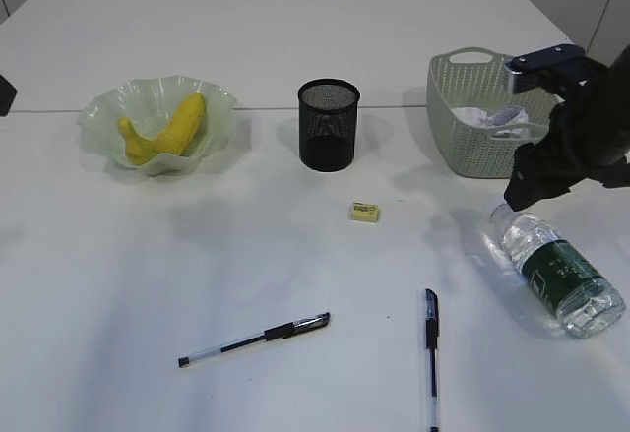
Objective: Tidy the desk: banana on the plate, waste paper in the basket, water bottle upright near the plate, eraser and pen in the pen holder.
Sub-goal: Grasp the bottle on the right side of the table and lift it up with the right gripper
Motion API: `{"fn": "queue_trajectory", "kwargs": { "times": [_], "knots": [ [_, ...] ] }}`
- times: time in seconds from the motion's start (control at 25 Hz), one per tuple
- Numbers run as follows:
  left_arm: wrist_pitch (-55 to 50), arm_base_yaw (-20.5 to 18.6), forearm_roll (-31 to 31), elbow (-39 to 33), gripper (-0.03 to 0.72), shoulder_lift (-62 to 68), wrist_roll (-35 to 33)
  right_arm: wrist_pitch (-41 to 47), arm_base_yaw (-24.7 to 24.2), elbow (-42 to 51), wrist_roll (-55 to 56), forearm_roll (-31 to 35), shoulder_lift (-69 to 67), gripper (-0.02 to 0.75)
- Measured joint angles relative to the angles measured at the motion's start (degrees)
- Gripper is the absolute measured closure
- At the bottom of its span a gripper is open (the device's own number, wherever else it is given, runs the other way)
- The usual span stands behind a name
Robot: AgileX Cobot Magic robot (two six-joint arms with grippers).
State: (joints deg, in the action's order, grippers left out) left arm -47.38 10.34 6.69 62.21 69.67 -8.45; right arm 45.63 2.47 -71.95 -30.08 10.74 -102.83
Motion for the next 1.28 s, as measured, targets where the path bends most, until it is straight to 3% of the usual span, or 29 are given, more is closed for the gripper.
{"fn": "queue_trajectory", "kwargs": {
  "times": [0.64, 1.28],
  "knots": [
    [0.44, 0.00, 0.00, 0.00, 0.224, 0.00, 0.00, 2.60, 0.00, -7.50, 2.16, -2.59, -10.70, 0.212],
    [0.63, 0.00, 0.00, 0.00, 0.224, 0.00, 0.00, 2.88, 0.00, -8.23, 2.42, -2.73, -16.07, 0.211]
  ]
}}
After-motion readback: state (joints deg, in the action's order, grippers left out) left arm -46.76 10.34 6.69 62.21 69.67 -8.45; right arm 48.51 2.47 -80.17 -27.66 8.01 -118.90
